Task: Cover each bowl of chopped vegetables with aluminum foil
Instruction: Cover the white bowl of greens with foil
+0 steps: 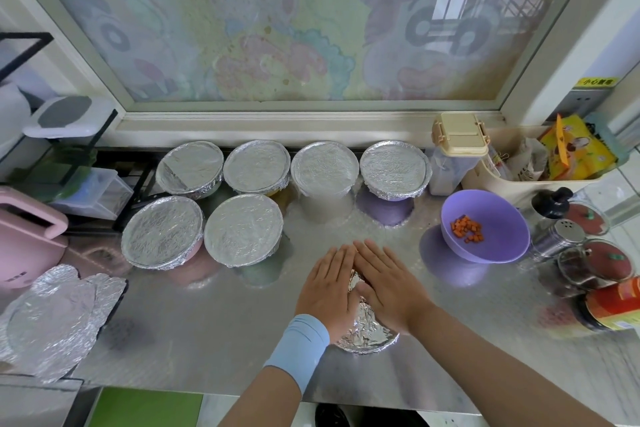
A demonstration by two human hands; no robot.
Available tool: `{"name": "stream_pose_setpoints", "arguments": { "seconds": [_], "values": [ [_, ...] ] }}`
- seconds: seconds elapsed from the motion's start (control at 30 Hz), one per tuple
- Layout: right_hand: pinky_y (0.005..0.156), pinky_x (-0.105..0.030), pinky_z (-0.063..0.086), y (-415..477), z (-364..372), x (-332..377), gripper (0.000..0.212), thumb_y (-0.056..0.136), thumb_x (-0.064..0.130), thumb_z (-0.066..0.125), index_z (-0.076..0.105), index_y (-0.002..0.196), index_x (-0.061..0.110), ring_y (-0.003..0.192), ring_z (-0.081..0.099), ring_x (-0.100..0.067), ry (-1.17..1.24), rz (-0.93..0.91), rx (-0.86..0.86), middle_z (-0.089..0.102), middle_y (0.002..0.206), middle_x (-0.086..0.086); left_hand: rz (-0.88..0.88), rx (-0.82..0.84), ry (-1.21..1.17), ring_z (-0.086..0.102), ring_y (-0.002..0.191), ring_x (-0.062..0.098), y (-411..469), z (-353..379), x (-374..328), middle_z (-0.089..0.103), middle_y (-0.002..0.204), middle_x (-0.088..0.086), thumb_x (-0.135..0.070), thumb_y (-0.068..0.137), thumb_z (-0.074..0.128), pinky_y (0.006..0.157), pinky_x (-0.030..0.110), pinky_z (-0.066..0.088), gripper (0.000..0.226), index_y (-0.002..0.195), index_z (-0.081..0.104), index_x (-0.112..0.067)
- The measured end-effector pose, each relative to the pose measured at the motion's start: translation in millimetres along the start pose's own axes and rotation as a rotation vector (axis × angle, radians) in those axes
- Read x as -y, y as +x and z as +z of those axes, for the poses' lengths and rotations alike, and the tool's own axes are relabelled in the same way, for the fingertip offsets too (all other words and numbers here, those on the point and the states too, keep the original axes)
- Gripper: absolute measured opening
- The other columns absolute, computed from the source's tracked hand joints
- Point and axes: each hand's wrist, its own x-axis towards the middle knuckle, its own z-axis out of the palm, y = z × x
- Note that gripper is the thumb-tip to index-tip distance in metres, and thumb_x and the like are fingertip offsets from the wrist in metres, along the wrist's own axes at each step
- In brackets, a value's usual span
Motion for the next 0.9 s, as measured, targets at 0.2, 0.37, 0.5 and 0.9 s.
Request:
{"name": "stream_pose_setpoints", "arguments": {
  "seconds": [0.2, 0.37, 0.5, 0.9],
  "values": [
    [0.122, -0.028, 0.011, -12, 13, 10, 0.074, 0.094, 0.053, 0.006, 0.022, 0.156, 0.016, 0.15, 0.013, -0.011, 0.182, 0.281, -0.088, 0.014, 0.162, 0.007, -0.117, 0.025, -0.032, 0.033, 0.143, 0.024, -2, -1, -7, 0.033, 0.157, 0.004, -0.043, 0.094, 0.018, 0.117, 0.033, 0.013, 0.067, 0.154, 0.027, -0.015],
    [0.122, -0.031, 0.001, -13, 14, 6, 0.073, 0.089, 0.051, -0.001, 0.011, 0.156, 0.025, 0.149, -0.002, -0.003, 0.168, 0.263, -0.047, -0.001, 0.16, 0.016, -0.176, 0.003, -0.045, 0.051, 0.13, 0.024, -4, 5, -10, 0.051, 0.144, 0.006, -0.04, 0.091, 0.032, 0.112, 0.039, 0.034, 0.061, 0.144, 0.045, -0.012],
    [0.12, -0.033, 0.001, -12, 14, 2, 0.066, 0.096, 0.047, 0.007, 0.02, 0.156, 0.021, 0.15, 0.004, -0.006, 0.128, 0.216, -0.072, 0.007, 0.161, 0.012, -0.21, 0.024, -0.08, 0.037, 0.141, 0.024, -8, 3, -15, 0.037, 0.154, 0.006, -0.041, 0.093, 0.023, 0.118, 0.036, 0.017, 0.066, 0.151, 0.032, -0.012],
    [0.093, -0.033, 0.047, -21, -6, 11, 0.038, 0.094, 0.022, 0.046, 0.055, 0.131, 0.026, 0.111, 0.059, -0.023, 0.487, 0.634, -0.201, 0.059, 0.128, 0.001, -0.252, -0.006, -0.209, 0.008, 0.149, 0.017, -13, 3, -6, 0.009, 0.164, -0.001, -0.05, 0.086, -0.004, 0.122, 0.027, -0.001, 0.079, 0.157, 0.009, -0.017]
  ]
}}
